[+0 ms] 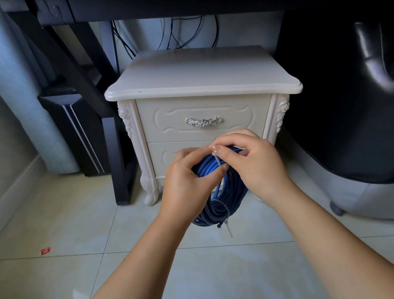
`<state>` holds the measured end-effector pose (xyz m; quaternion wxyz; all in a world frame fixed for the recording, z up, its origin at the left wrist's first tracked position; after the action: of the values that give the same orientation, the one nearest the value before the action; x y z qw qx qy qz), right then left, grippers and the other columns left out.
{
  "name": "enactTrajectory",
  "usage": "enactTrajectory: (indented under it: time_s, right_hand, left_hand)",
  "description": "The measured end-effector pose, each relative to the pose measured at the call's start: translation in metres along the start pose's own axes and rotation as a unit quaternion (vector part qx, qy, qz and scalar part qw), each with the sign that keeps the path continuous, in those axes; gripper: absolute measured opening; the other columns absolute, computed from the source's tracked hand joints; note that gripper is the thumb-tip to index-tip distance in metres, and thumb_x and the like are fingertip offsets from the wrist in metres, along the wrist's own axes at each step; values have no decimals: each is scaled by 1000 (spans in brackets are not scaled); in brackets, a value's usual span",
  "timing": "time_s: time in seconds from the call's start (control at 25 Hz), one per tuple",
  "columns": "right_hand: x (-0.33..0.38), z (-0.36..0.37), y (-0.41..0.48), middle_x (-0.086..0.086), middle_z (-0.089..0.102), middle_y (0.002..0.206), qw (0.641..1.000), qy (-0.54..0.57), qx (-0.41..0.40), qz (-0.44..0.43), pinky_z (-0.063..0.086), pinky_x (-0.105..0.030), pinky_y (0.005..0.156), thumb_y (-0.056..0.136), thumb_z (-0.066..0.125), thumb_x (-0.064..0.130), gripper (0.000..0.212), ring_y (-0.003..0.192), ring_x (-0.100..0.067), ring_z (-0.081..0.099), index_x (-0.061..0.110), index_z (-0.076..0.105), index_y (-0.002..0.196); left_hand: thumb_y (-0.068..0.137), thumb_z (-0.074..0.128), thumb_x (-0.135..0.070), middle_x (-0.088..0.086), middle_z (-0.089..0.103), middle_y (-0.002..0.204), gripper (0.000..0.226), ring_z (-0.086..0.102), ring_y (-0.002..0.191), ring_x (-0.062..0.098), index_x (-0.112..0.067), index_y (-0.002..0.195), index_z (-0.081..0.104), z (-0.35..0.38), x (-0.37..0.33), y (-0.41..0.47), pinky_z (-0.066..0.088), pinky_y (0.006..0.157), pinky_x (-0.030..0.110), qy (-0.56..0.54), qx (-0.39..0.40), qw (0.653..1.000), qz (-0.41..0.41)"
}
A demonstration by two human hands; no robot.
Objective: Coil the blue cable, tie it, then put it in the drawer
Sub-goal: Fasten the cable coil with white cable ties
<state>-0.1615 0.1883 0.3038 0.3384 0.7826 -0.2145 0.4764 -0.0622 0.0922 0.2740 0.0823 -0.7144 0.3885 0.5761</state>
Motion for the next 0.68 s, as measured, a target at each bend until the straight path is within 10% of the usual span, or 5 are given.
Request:
enactTrajectory:
  time_s: [0.32, 0.52, 0.68]
  right_hand:
    - [2, 2, -1, 16, 63, 112, 1000, -24, -7, -17, 41, -14, 91, 92, 66, 22, 17, 108, 3, 54, 31, 71, 104]
    - [-55, 0, 4, 15, 49, 134, 969, -39, 98, 223, 40, -31, 98, 72, 78, 55, 89, 122, -9, 50, 50, 27, 145]
    - [-74, 7, 18, 4, 73, 103, 979, 36, 35, 196, 57, -47, 89, 75, 82, 24, 54, 93, -18, 72, 53, 58, 113]
  left_hand:
    - [80, 80, -28, -12, 70, 107, 33, 64, 101, -1, -37, 110, 72, -2, 8, 1, 50, 92, 23, -76, 6, 996, -50]
    - [80, 80, -21, -2, 75, 101, 31, 70, 95, 23, -33, 108, 73, -17, 28, 3, 56, 92, 43, -212, -62, 960, -172]
    - [80, 80, -25, 4, 75, 102, 42, 71, 101, 26, -27, 120, 66, -25, 45, 12, 56, 93, 44, -271, -71, 934, -222]
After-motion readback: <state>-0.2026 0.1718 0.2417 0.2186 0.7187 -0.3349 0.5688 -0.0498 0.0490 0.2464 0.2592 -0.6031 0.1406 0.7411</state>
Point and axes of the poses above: each hand's wrist, its own y-axis towards the middle knuckle, its own z-axis out of the palm, x = y × z, the point moved 8 cm from there along y, towards the middle knuckle
